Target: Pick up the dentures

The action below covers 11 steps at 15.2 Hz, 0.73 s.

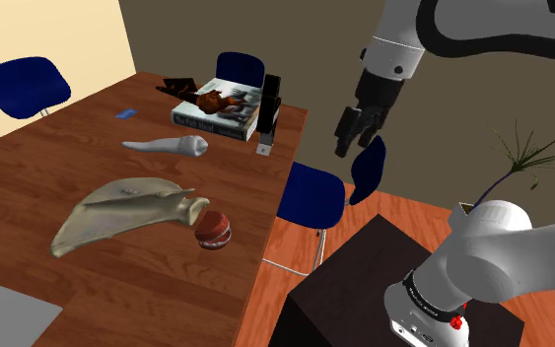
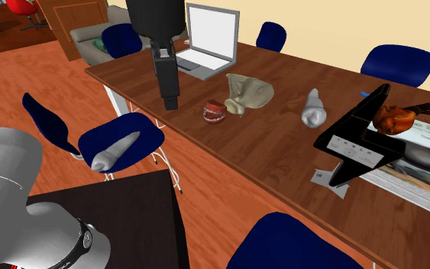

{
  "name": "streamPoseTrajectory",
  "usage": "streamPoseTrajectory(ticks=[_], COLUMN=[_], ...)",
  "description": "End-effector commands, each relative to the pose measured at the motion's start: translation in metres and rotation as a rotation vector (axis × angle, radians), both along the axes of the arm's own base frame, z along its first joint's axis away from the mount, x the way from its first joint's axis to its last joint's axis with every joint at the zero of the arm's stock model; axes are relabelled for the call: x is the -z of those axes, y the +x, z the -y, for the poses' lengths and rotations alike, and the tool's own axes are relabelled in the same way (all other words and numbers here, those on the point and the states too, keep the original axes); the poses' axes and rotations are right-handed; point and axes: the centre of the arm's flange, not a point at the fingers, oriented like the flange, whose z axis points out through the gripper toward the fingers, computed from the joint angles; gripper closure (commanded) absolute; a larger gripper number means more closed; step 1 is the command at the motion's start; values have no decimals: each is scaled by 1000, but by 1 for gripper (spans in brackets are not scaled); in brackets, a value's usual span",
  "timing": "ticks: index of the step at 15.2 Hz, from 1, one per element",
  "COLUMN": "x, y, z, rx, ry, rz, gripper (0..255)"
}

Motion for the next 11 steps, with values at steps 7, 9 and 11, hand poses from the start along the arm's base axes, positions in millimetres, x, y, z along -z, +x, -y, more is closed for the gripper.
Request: streamPoseTrajectory(ticks=[7, 9, 11], x=[56, 71, 86], y=[41, 52, 63], z=[-84, -104, -124], rx=[108, 134, 161], ry=[-26, -33, -39], rz=[-6, -8, -10], gripper=[0, 0, 0])
